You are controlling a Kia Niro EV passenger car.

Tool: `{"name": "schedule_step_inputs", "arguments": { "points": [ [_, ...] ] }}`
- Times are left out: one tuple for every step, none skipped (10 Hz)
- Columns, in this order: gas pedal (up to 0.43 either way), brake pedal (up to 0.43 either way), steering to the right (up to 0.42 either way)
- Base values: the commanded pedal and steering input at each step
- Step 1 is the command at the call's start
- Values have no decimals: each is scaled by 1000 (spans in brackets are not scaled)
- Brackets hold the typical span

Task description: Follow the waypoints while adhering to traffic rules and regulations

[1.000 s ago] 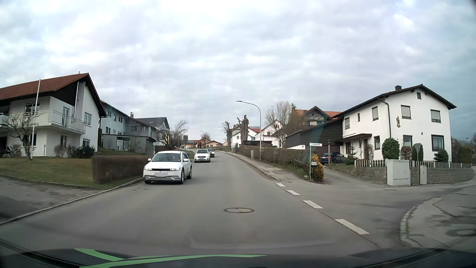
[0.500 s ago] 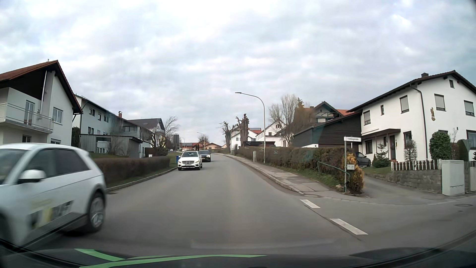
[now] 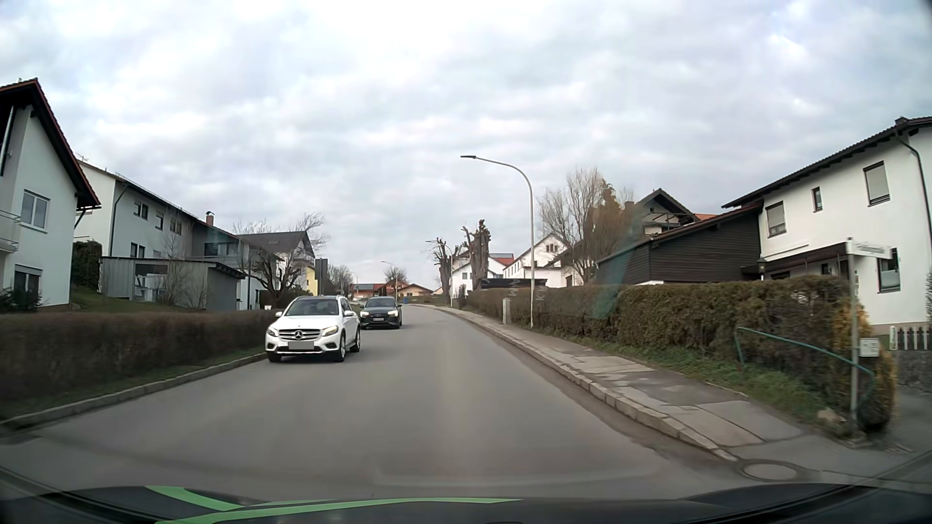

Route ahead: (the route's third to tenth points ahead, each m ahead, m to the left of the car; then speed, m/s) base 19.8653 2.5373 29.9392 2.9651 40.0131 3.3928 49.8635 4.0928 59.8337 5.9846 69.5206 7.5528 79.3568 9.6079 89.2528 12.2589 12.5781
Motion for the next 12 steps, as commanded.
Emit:
{"name": "schedule_step_inputs", "arguments": {
  "points": [
    [228,0,-10],
    [228,0,-11],
    [228,0,-11],
    [228,0,-11],
    [228,0,-8],
    [228,0,-5],
    [240,0,-6],
    [240,0,-6],
    [240,0,-8],
    [240,0,-10],
    [240,0,-13],
    [240,0,-15]
  ]
}}
